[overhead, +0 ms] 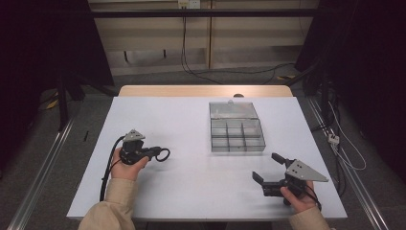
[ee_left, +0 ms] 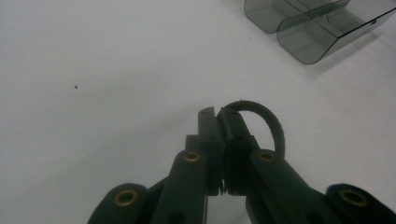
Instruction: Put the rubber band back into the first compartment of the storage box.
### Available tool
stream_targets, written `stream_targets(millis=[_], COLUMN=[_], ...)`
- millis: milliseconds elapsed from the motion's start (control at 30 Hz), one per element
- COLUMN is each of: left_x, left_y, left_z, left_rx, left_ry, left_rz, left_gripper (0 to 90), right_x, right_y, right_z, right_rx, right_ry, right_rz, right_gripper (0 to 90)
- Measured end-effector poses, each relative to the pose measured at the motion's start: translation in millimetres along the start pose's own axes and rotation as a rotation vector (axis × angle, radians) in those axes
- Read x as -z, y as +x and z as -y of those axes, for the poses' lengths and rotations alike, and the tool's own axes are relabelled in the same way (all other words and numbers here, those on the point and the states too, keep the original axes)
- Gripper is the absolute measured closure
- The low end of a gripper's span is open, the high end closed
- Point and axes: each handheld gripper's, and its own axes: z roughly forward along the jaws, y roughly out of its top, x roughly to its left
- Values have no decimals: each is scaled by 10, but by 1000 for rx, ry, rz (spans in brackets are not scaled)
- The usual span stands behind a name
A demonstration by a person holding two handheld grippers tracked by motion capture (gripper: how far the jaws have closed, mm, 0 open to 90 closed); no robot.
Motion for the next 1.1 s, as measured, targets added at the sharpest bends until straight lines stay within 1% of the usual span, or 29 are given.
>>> stream_targets(millis=[67,133,167,333,367,433,600,733,800,933,1000,1033,1100], left_x=[-28,-49,-59,-114,-126,-145,-200,-249,-274,-334,-362,-367,-393], left_y=[-20,-31,-35,-35,-37,-40,-57,-75,-83,-99,-113,-112,-118], left_z=[-43,-84,-98,-171,-180,-204,-266,-314,-338,-387,-410,-421,-439], left_rx=[4,-1,1,6,14,11,3,11,7,5,10,3,12], left_ry=[0,-3,-7,-18,-22,-20,-13,-27,-22,-30,-30,-26,-31], left_rz=[11,15,24,28,34,30,37,38,33,34,38,37,44], left_gripper=[884,883,883,883,883,883,883,884,883,883,883,883,883], right_x=[1,1,1,0,0,0,-2,-2,-2,-1,0,0,0], right_y=[-1,-2,-2,4,4,3,1,2,1,-1,-1,-1,-1], right_z=[1,0,0,1,1,0,1,0,1,-1,-1,-1,-2], right_rx=[-1,-2,-2,-6,-6,-6,-7,-6,-7,-6,-6,-6,-7], right_ry=[2,-1,-1,1,1,1,1,1,2,0,-1,-1,-1], right_rz=[0,-1,-1,-6,-6,-6,-8,-9,-8,-10,-11,-11,-12], right_gripper=[19,19,19,20,20,20,21,21,21,21,21,21,21])
